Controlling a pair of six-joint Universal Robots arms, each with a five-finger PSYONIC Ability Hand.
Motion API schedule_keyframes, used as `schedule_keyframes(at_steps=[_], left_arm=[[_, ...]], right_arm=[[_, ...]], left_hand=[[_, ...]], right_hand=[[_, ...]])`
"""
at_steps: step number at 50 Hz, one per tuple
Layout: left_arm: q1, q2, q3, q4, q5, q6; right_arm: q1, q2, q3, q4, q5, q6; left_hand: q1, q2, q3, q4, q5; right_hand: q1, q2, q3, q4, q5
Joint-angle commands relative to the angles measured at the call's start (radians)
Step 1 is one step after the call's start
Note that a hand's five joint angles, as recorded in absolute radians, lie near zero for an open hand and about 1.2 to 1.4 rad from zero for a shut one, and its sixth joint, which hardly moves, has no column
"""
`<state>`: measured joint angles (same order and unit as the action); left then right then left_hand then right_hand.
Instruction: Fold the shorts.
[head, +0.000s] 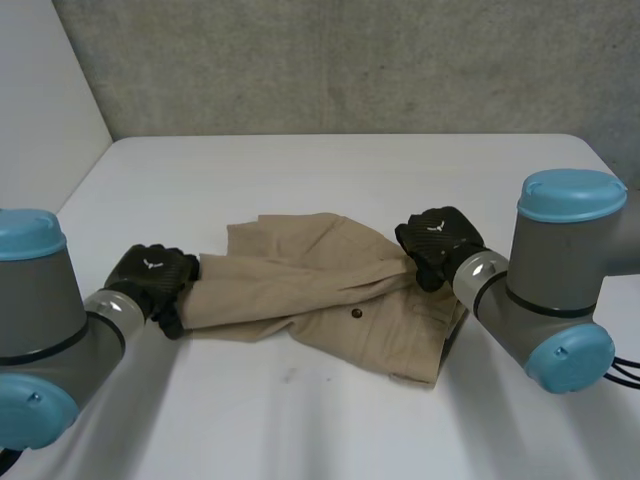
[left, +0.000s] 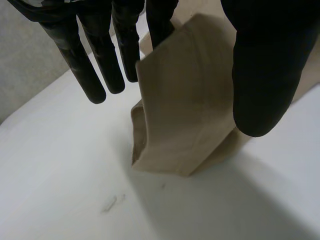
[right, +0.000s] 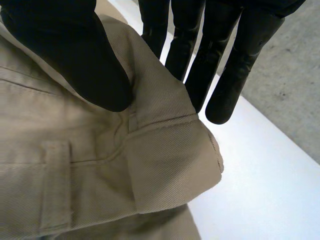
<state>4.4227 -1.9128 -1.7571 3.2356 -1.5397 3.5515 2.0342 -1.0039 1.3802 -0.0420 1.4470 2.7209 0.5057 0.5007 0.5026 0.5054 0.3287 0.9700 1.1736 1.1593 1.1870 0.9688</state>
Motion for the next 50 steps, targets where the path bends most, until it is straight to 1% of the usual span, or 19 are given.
schedule_keyframes(at_steps=[1, 4, 5, 7, 10, 13, 18, 23, 28, 32, 37, 39, 42, 44, 45, 46, 47, 48, 50], left_arm=[[-0.054, 0.153, -0.042, 0.018, 0.000, -0.008], [-0.055, 0.184, -0.056, 0.026, 0.003, -0.008], [-0.059, 0.211, -0.067, 0.033, 0.003, -0.008], [-0.065, 0.215, -0.071, 0.033, 0.006, -0.006], [-0.069, 0.209, -0.073, 0.033, 0.006, -0.006], [-0.074, 0.190, -0.071, 0.033, 0.009, -0.003], [-0.075, 0.164, -0.070, 0.033, 0.010, -0.003], [-0.091, 0.149, -0.073, 0.033, 0.012, -0.003], [-0.164, 0.164, -0.087, 0.035, 0.009, -0.005], [-0.175, 0.187, -0.093, 0.030, 0.010, -0.006], [-0.172, 0.169, -0.096, 0.023, 0.009, -0.008], [-0.169, 0.143, -0.094, 0.023, 0.007, -0.008], [-0.164, 0.061, -0.081, 0.035, 0.004, -0.006], [-0.154, 0.022, -0.056, 0.038, 0.001, -0.005], [-0.148, 0.011, -0.042, 0.039, 0.001, -0.005], [-0.140, 0.003, -0.029, 0.043, 0.001, -0.005], [-0.129, -0.014, 0.003, 0.049, 0.001, -0.005], [-0.126, -0.023, 0.020, 0.052, 0.000, -0.003], [-0.125, -0.040, 0.060, 0.058, 0.000, -0.002]], right_arm=[[0.001, -0.077, 0.025, 0.105, -0.007, 0.006], [0.001, -0.097, 0.039, 0.117, -0.008, 0.007], [0.001, -0.120, 0.052, 0.119, -0.010, 0.007], [0.001, -0.160, 0.074, 0.120, -0.008, 0.007], [0.001, -0.212, 0.088, 0.123, -0.007, 0.007], [0.001, -0.312, 0.118, 0.129, -0.007, 0.014], [0.001, -0.374, 0.137, 0.157, -0.008, 0.034], [0.001, -0.375, 0.135, 0.191, -0.007, 0.045], [-0.002, -0.375, 0.131, 0.194, -0.007, 0.051], [0.004, -0.375, 0.128, 0.195, -0.005, 0.051], [0.008, -0.375, 0.123, 0.194, -0.004, 0.051], [0.008, -0.374, 0.123, 0.192, -0.005, 0.051], [0.003, -0.375, 0.123, 0.194, -0.005, 0.051], [0.000, -0.374, 0.126, 0.194, -0.005, 0.049], [0.000, -0.371, 0.128, 0.194, -0.007, 0.048], [0.000, -0.368, 0.129, 0.194, -0.010, 0.046], [-0.002, -0.354, 0.128, 0.194, -0.014, 0.042], [-0.002, -0.340, 0.125, 0.194, -0.014, 0.039], [-0.002, -0.323, 0.119, 0.195, -0.013, 0.033]], left_hand=[[0.069, 0.074, 0.072, 0.069, 0.071], [0.063, 0.068, 0.066, 0.063, 0.066], [0.049, 0.053, 0.052, 0.049, 0.051], [0.045, 0.050, 0.049, 0.046, 0.048], [0.045, 0.050, 0.049, 0.046, 0.048], [0.045, 0.050, 0.049, 0.046, 0.048], [0.057, 0.062, 0.060, 0.057, 0.060], [0.069, 0.074, 0.072, 0.069, 0.071], [0.110, 0.115, 0.113, 0.110, 0.112], [0.107, 0.112, 0.110, 0.107, 0.110], [0.090, 0.094, 0.093, 0.090, 0.092], [0.087, 0.092, 0.090, 0.087, 0.089], [0.095, 0.100, 0.098, 0.096, 0.098], [0.203, 0.208, 0.206, 0.204, 0.206], [0.326, 0.331, 0.329, 0.326, 0.329], [0.470, 0.475, 0.473, 0.470, 0.472], [0.736, 0.741, 0.739, 0.736, 0.738], [0.843, 0.848, 0.846, 0.843, 0.845], [0.891, 0.896, 0.894, 0.891, 0.893]], right_hand=[[0.426, 0.223, 0.237, 0.209, 0.253], [0.426, 0.223, 0.237, 0.209, 0.253], [0.426, 0.223, 0.237, 0.209, 0.253], [0.426, 0.223, 0.237, 0.209, 0.253], [0.426, 0.223, 0.237, 0.209, 0.253], [0.426, 0.223, 0.237, 0.209, 0.253], [0.426, 0.223, 0.237, 0.209, 0.253], [0.426, 0.223, 0.237, 0.209, 0.253], [0.426, 0.223, 0.237, 0.209, 0.253], [0.426, 0.223, 0.237, 0.209, 0.253], [0.426, 0.223, 0.237, 0.209, 0.253], [0.426, 0.223, 0.237, 0.209, 0.253], [0.426, 0.223, 0.237, 0.209, 0.253], [0.426, 0.223, 0.237, 0.209, 0.253], [0.426, 0.223, 0.237, 0.209, 0.253], [0.426, 0.223, 0.237, 0.209, 0.253], [0.426, 0.223, 0.237, 0.209, 0.253], [0.426, 0.223, 0.237, 0.209, 0.253], [0.426, 0.223, 0.237, 0.209, 0.253]])
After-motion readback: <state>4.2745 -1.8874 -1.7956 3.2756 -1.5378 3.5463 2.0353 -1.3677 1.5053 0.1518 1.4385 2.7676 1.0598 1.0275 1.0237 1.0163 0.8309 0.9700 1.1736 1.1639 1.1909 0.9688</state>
